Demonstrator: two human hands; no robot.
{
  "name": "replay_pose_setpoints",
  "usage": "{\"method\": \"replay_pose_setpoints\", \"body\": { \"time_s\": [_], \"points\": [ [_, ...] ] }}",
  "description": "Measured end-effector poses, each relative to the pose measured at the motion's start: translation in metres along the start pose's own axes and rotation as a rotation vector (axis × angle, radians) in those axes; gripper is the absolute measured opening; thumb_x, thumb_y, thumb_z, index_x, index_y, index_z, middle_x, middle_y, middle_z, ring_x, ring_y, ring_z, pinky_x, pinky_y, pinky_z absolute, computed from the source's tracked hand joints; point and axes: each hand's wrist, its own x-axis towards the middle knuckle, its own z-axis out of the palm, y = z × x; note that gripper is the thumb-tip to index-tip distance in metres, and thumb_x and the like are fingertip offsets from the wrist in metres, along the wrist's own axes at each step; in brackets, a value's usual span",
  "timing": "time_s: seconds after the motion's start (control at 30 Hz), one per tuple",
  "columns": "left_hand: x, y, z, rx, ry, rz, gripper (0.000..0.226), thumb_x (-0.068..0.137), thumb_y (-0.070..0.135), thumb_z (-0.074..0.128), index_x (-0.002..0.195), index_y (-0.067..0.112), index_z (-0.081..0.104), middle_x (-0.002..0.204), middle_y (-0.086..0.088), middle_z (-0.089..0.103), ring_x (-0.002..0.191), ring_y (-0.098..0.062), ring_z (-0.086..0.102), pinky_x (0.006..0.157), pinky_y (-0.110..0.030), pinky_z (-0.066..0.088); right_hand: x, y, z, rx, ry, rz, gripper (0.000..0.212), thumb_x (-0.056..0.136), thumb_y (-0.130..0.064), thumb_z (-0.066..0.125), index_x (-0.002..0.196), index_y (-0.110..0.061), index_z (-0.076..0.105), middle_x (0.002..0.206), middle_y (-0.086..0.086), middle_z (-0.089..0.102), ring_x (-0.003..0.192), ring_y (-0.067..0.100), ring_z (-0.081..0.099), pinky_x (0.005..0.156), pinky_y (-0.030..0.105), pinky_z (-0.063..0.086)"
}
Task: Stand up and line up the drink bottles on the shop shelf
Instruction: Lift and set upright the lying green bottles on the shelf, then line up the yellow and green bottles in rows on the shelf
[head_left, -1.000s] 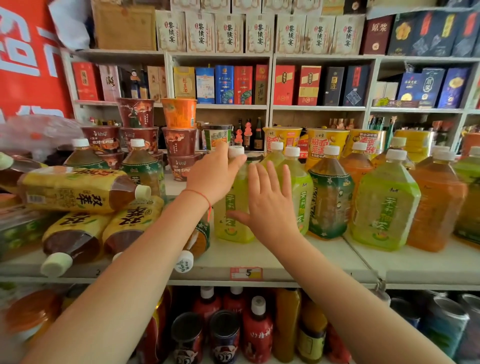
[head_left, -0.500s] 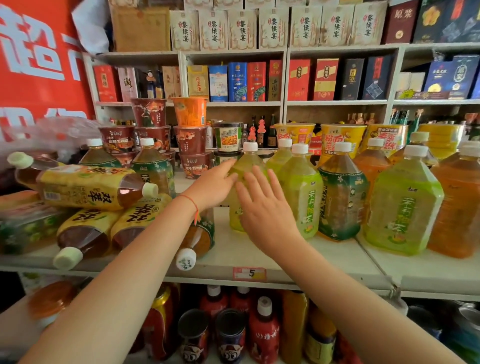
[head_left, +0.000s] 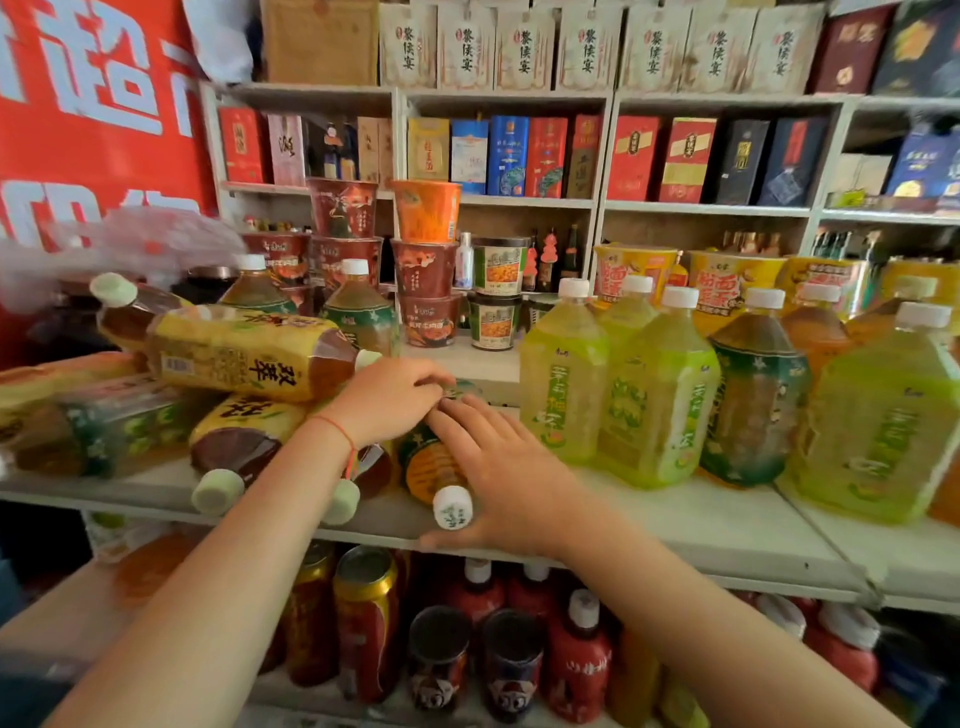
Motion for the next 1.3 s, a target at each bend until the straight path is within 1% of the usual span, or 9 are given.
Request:
{"method": "replay_pose_setpoints", "body": {
  "time_s": [0.23,0.33,0.43,0.53,0.67,0.93,1.03,1.2,1.3],
  "points": [
    [-0.013,-0.006,-0.011,-0.634,-0.089,0.063,0.047,0.106,0.047,0.031,0.114,0.026,0.072,0.119,0.009,0.069,0.119,-0.007,0.06,0.09,-0.015,0.043,0.016,-0.002,-0.021,0.146,0.183,0.059,0.099,0.07,-0.086,0.054,0.145,-0.022,0.045,0.135,0.001,0.061,0.121,0.018,0.057,0.102,0.035,0.045],
    [-0.019,-0.011,-0.016,-0.836,-0.136,0.149,0.062,0.087,0.082,0.031,0.113,0.045,0.072,0.132,0.015,0.064,0.129,-0.004,0.053,0.109,-0.032,0.038,0.033,-0.003,-0.053,0.322,0.343,0.294,0.077,0.074,-0.09,0.037,0.11,-0.03,0.069,0.09,-0.01,0.072,0.08,0.007,0.067,0.067,0.032,0.055],
    [-0.023,-0.018,-0.018,-0.778,-0.176,0.224,0.056,0.072,0.09,0.046,0.118,0.06,0.054,0.137,0.026,0.053,0.13,0.006,0.045,0.118,-0.037,0.031,0.049,-0.011,-0.073,0.338,0.349,0.509,0.076,0.08,-0.087,0.033,0.079,-0.02,0.069,0.067,-0.004,0.066,0.065,0.011,0.063,0.055,0.031,0.046],
    [-0.019,-0.021,-0.017,-0.674,-0.119,0.203,0.078,0.068,0.068,0.078,0.136,0.046,0.046,0.141,0.011,0.05,0.127,-0.005,0.049,0.112,-0.036,0.041,0.065,-0.012,-0.071,0.405,0.398,0.603,0.06,0.089,-0.077,0.041,0.077,-0.022,0.064,0.07,-0.005,0.067,0.066,0.011,0.064,0.055,0.028,0.043],
    [-0.016,-0.016,-0.01,-0.452,0.053,0.205,0.081,0.084,0.034,0.079,0.153,0.03,0.036,0.143,0.009,0.052,0.122,-0.007,0.05,0.103,-0.029,0.043,0.078,-0.01,-0.052,0.452,0.543,0.64,0.031,0.091,-0.053,0.061,0.098,-0.023,0.057,0.086,-0.011,0.062,0.078,0.007,0.061,0.056,0.02,0.041],
    [-0.01,-0.001,0.0,-0.343,0.142,0.191,0.063,0.09,0.022,0.07,0.147,0.024,0.045,0.135,0.005,0.056,0.126,-0.016,0.052,0.094,-0.025,0.043,0.063,-0.004,-0.027,-0.04,0.599,0.626,0.062,0.092,-0.061,0.051,0.123,-0.008,0.051,0.112,0.006,0.058,0.107,0.025,0.053,0.095,0.037,0.043],
    [-0.009,0.005,0.001,-0.376,0.117,0.167,0.063,0.091,0.02,0.07,0.148,0.024,0.044,0.127,0.008,0.054,0.116,-0.016,0.058,0.098,-0.032,0.05,0.053,0.002,-0.021,-0.143,0.616,0.627,0.077,0.09,-0.065,0.049,0.135,-0.002,0.046,0.122,0.011,0.057,0.113,0.029,0.053,0.096,0.039,0.041],
    [-0.009,0.017,0.0,-0.29,0.061,0.186,0.059,0.094,0.021,0.066,0.148,0.026,0.042,0.124,0.01,0.054,0.106,-0.017,0.064,0.098,-0.036,0.052,0.049,0.014,-0.019,-0.114,0.71,0.618,0.08,0.087,-0.069,0.043,0.132,-0.003,0.049,0.121,0.014,0.057,0.112,0.032,0.053,0.094,0.043,0.043],
    [-0.012,0.012,-0.002,-0.329,0.116,0.188,0.05,0.095,0.018,0.064,0.143,0.024,0.053,0.127,0.009,0.062,0.107,-0.011,0.063,0.098,-0.027,0.052,0.046,0.011,-0.014,-0.103,0.883,0.485,0.064,0.09,-0.049,0.056,0.131,-0.001,0.049,0.133,0.022,0.051,0.128,0.039,0.045,0.107,0.049,0.038]
  ]
}}
